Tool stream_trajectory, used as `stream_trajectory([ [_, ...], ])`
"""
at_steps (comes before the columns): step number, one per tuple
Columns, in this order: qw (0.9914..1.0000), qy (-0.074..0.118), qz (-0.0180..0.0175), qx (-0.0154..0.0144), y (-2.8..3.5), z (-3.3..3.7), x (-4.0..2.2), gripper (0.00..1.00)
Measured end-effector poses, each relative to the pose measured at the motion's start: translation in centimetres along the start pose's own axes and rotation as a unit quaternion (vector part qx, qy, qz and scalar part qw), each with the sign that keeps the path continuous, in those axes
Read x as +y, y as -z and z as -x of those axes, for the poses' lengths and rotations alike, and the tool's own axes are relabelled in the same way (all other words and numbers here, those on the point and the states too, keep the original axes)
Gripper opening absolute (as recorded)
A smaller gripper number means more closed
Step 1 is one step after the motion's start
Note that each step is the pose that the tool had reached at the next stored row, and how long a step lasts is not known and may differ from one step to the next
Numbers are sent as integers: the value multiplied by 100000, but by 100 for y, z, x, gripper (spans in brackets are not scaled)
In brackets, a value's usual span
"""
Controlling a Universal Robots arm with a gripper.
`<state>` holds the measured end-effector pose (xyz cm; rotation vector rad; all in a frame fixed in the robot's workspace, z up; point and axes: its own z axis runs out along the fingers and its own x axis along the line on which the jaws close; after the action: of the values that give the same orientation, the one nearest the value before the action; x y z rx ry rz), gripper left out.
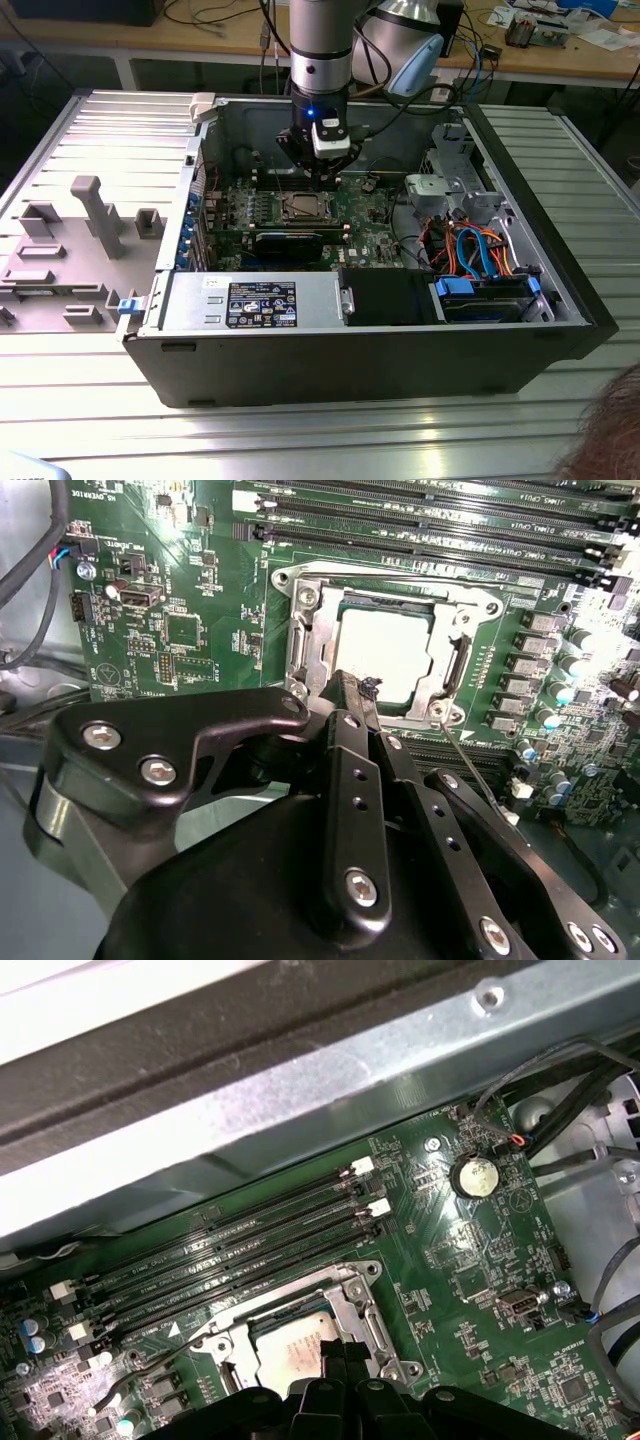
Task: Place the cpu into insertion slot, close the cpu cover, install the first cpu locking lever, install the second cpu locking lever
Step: 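Install the first cpu locking lever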
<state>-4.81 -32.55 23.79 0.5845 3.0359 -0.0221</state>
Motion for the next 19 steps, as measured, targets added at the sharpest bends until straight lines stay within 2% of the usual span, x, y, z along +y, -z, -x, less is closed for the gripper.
stream_trajectory([
  [19, 99973, 2310, 78, -24, 0, 0, 0, 11],
])
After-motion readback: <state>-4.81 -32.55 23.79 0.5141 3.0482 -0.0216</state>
